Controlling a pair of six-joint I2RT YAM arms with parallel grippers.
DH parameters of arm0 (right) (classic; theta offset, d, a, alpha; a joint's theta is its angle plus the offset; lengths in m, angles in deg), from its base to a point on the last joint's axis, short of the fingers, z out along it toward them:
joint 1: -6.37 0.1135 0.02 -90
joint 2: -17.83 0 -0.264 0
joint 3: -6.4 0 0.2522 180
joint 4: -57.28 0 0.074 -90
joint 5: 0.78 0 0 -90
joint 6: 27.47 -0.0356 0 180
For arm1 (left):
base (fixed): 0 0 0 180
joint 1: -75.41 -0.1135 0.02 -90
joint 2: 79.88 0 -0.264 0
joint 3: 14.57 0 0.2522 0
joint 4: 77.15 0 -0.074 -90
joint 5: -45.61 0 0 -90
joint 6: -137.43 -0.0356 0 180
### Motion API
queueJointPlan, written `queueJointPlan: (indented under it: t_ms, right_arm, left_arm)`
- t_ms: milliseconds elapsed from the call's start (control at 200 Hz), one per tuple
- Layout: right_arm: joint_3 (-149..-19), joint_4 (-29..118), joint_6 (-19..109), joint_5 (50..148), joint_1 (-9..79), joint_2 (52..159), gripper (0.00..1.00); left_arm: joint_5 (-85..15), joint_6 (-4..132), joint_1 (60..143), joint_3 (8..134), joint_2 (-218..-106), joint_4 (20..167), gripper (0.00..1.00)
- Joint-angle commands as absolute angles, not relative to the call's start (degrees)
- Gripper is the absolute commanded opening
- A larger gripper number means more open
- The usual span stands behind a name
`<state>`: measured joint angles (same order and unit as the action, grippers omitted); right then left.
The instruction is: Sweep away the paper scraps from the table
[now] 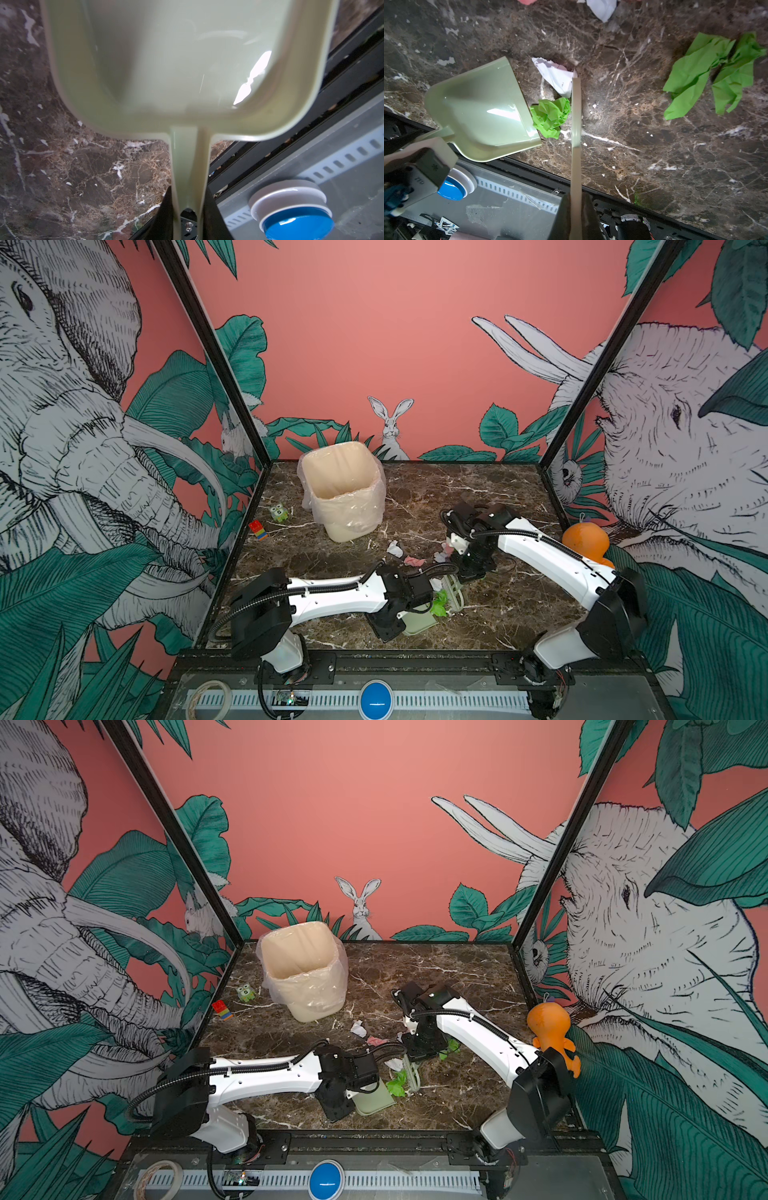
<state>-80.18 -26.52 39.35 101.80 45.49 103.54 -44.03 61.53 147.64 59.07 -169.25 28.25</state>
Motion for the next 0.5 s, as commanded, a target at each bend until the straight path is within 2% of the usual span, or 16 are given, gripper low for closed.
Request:
queueJointPlan:
  t_ms: [0, 300, 495]
  right_arm:
    - [-78.86, -22.19, 36.6, 105.81, 47.74, 102.53, 0.0]
    - [-79.77, -17.45, 33.27, 111.34, 51.42, 101.54, 0.0]
    - [-80.79, -21.7, 34.94, 107.65, 51.41, 99.83, 0.0]
  left_arm:
    - [-44.65, 61.58, 147.83, 59.22, -168.58, 29.58, 0.0]
    - [-45.51, 61.05, 147.89, 59.42, -168.39, 29.5, 0.0]
    - [-45.79, 61.56, 147.83, 59.23, -168.22, 29.38, 0.0]
